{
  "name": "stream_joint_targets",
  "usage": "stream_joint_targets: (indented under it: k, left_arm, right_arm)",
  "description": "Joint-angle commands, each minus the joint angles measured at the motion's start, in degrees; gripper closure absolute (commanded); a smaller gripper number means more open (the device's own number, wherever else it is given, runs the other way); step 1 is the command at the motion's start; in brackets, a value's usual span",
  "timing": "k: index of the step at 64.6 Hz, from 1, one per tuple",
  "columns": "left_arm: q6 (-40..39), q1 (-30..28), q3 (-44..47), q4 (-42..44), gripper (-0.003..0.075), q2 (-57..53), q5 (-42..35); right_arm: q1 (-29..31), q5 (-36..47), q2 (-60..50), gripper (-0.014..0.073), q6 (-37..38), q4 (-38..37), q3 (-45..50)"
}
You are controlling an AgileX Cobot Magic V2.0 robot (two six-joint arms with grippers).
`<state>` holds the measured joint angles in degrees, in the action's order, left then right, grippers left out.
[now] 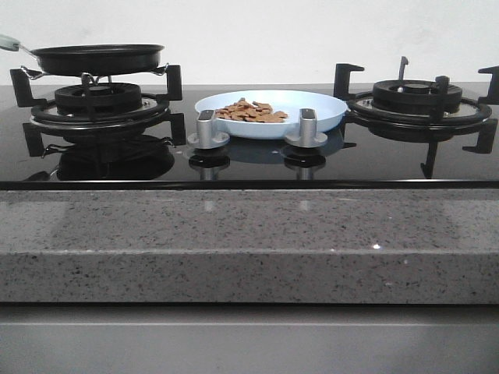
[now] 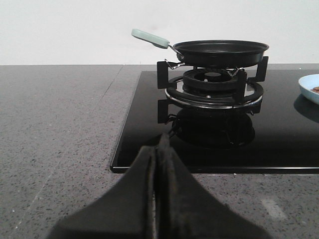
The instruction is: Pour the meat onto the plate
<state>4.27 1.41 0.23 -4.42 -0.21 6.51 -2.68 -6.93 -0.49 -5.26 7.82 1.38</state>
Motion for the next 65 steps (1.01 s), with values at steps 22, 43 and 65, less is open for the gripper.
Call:
stream_joint_targets:
  k: [22, 43, 65]
  left_arm:
    - [-0.55, 0.4, 0.33, -0.56, 0.0741, -0.88, -5.0]
    - [-0.55, 0.4, 0.33, -0.56, 0.0741, -0.88, -5.0]
    - [-0.55, 0.4, 0.33, -0.56, 0.0741, -0.88, -5.0]
  right_arm:
    - [0.43, 2.98, -1.05, 0.0654, 0.01, -0.91, -0.12]
    - [0.43, 2.98, -1.05, 0.0654, 0.01, -0.91, -0.12]
    - [0.43, 2.98, -1.05, 0.0654, 0.01, -0.91, -0.12]
